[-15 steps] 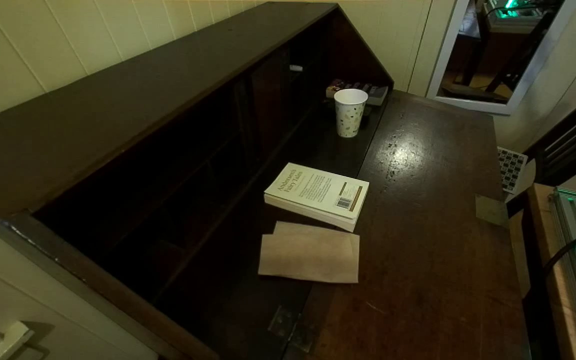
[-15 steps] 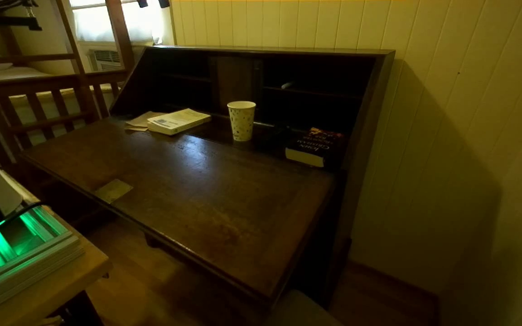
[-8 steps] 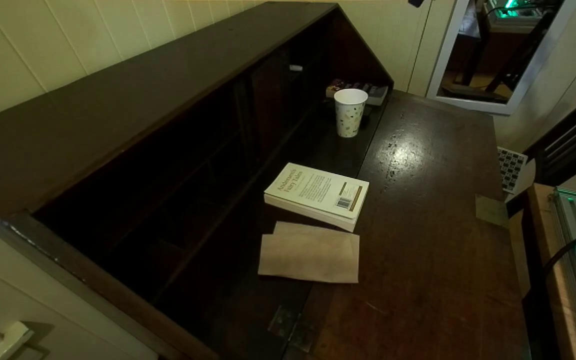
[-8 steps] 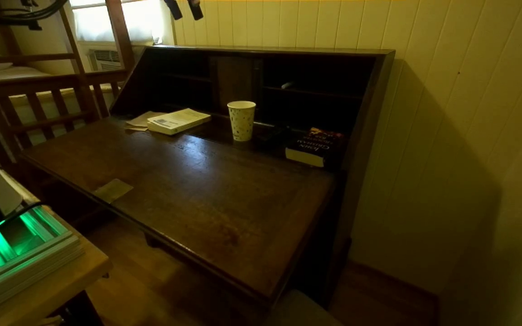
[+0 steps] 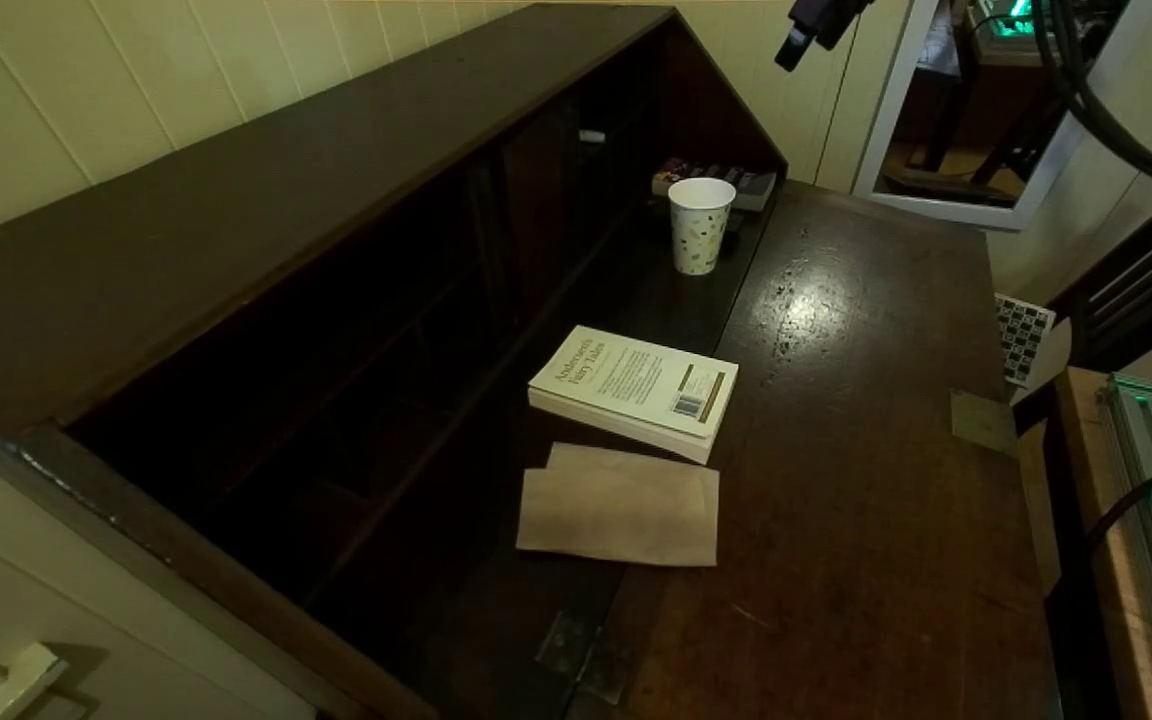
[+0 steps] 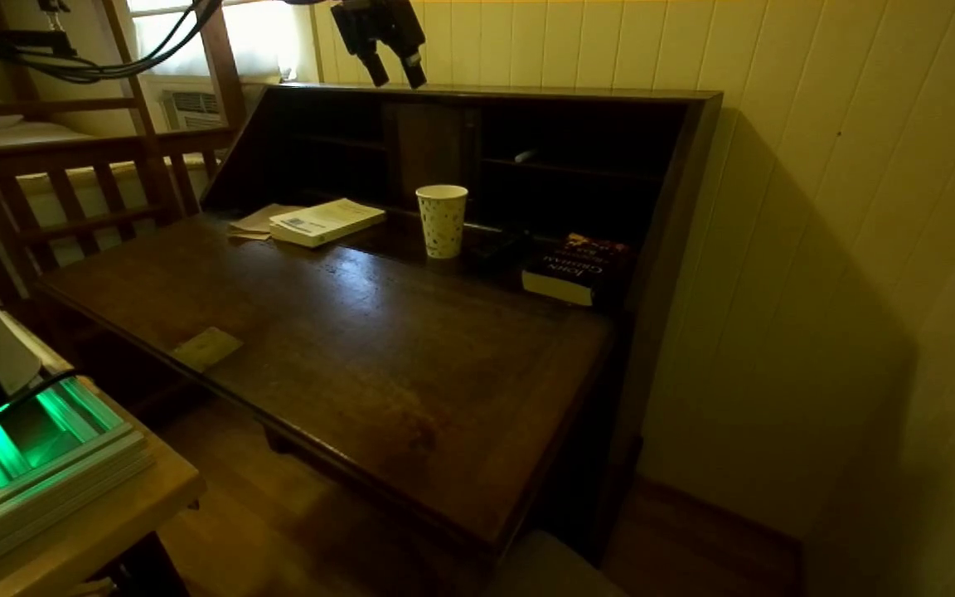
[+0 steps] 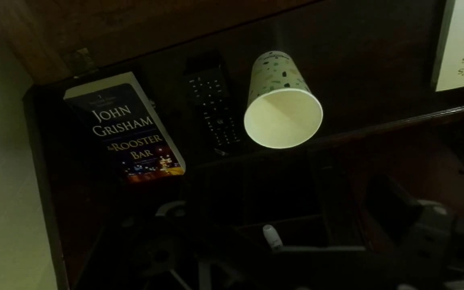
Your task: Pick up the marker from the shelf and put it in the cup
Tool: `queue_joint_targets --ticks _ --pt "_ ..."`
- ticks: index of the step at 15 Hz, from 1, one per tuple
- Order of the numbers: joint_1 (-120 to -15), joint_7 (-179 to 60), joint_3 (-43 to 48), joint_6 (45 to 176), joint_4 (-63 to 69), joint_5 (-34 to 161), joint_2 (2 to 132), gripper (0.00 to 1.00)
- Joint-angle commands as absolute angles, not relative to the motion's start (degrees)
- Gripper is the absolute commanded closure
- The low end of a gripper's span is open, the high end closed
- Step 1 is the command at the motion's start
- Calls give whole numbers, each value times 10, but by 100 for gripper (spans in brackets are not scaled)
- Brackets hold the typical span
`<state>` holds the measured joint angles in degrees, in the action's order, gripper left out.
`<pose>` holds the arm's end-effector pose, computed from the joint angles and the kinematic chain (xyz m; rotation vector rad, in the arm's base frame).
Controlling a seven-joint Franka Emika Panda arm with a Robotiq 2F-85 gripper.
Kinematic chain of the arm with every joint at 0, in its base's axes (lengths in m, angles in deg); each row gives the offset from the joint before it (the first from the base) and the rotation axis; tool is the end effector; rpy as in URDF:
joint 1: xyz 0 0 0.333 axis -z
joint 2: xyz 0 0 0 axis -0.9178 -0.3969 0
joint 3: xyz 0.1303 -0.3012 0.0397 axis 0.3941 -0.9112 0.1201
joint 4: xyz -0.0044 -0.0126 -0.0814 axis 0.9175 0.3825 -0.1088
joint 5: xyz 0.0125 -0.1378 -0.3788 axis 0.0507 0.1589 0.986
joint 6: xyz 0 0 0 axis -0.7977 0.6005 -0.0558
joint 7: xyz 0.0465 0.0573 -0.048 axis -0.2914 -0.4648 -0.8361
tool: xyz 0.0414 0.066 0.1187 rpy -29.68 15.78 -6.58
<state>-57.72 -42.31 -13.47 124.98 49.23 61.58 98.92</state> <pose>0.4446 -0.2461 0.4301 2.9596 -0.4164 0.6654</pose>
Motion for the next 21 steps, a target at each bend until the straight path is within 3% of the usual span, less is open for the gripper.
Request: queue_joint_targets --ticks 1,8,21 --pt "-564 -420 -122 1249 490 610 984 0" --pt "-560 -444 -121 1263 462 604 941 0" --pt "-565 -224 -117 1326 298 277 726 0"
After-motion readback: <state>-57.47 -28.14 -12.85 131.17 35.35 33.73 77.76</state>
